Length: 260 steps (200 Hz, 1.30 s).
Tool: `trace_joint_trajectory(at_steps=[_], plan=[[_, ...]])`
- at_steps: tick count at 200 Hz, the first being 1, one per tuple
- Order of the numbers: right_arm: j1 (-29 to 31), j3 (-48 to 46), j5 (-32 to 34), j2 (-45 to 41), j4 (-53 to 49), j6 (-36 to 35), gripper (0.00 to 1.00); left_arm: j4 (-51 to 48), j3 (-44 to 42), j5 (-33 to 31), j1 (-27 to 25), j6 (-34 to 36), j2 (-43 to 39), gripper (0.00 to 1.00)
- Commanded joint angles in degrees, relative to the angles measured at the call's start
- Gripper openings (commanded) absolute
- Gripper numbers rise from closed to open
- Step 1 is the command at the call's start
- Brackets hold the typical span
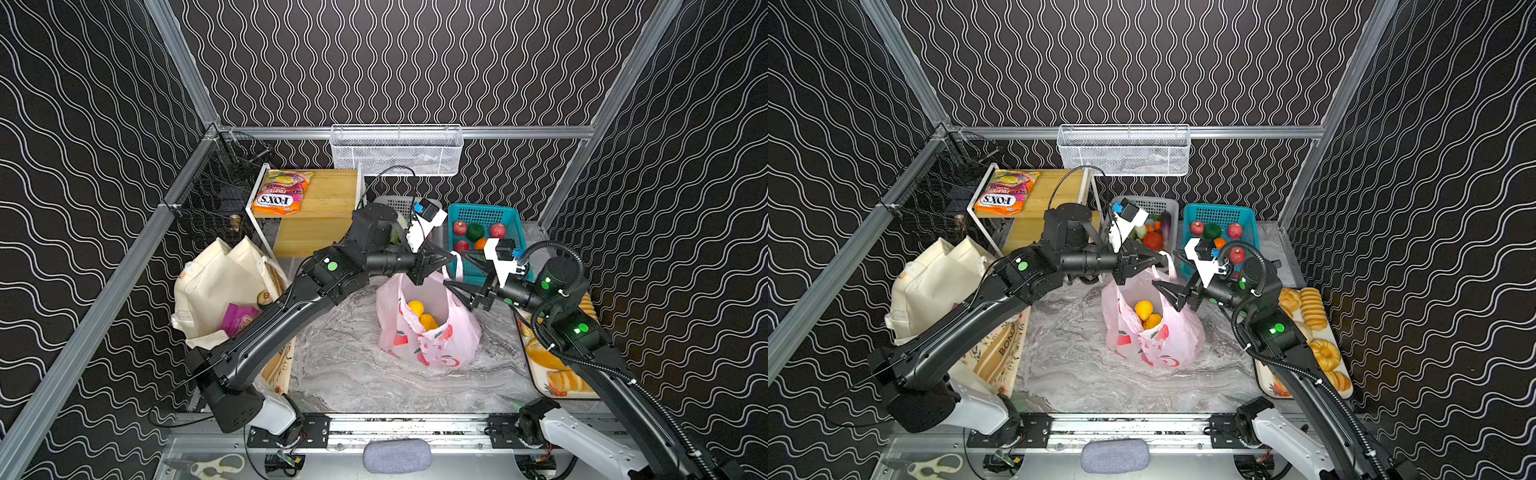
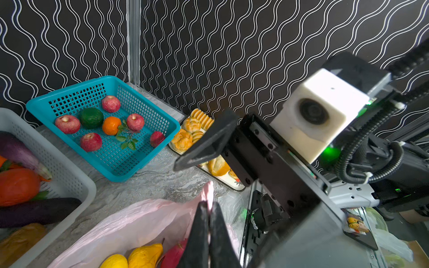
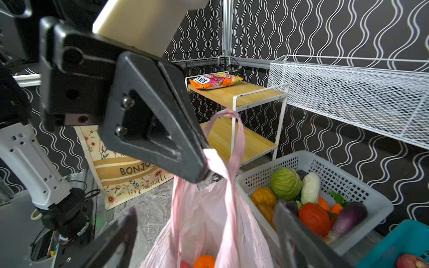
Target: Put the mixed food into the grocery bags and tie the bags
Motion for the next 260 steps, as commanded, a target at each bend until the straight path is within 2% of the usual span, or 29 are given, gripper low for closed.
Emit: trace_joint_trajectory(at_steps=[1,19,39,53,72,85,121,148,195,219,231,242,260], plan=[[-0.11,0.85,2.33,2.17,-3.46,0.18,1.00,3.14,-0.16,1.09,-0.07,-1.27,0.01,0.00],[-0.11,0.59,0.85,4.41,-1.67,0.58,0.99,4.24,-1.27,-0.33,-0.09,-2.33,-0.55,0.00],[-0.04,0.17,-1.99,5.41,-0.69,3.11,0.91,5.42,-2.00,-1.84,-0.07,-3.70,-1.19,0.00],[0.12,-1.00,1.02,4.66,-0.39,4.93,0.80,5.49,-2.26,-3.27,-0.02,-4.32,-1.52,0.00],[0.16,-3.24,3.63,2.48,-0.65,4.25,0.57,5.98,-3.22,-4.55,-0.02,-4.57,-2.22,0.00],[1.77,-4.40,5.29,1.05,-1.20,2.99,0.48,6.45,-3.82,-5.01,-0.09,-4.60,-2.60,0.00],[5.41,-5.94,14.22,-0.66,-1.80,-0.46,0.42,7.88,-4.05,-4.35,-0.03,-4.61,-2.54,0.00],[7.64,-5.56,15.94,-0.40,-0.52,-1.42,0.41,7.92,-3.27,-3.19,-0.03,-4.85,-1.57,0.00],[8.05,-7.80,17.90,-1.26,6.48,3.15,0.19,8.14,-4.12,-5.47,-0.07,-4.91,-2.38,0.00],[8.02,-7.98,17.44,-1.24,6.52,3.74,0.07,7.89,-4.44,-6.54,-0.04,-4.57,-2.87,0.00],[8.07,-7.44,16.88,-0.73,5.64,4.29,0.00,7.30,-4.23,-7.20,-0.03,-4.13,-2.97,0.20],[8.01,-7.06,16.34,-0.19,5.03,5.03,0.00,5.92,-3.60,-8.49,-0.07,-3.24,-3.09,0.31],[7.90,-7.21,16.02,0.10,4.80,5.70,0.00,2.47,-2.73,-14.02,0.18,-2.23,-4.78,0.49]])
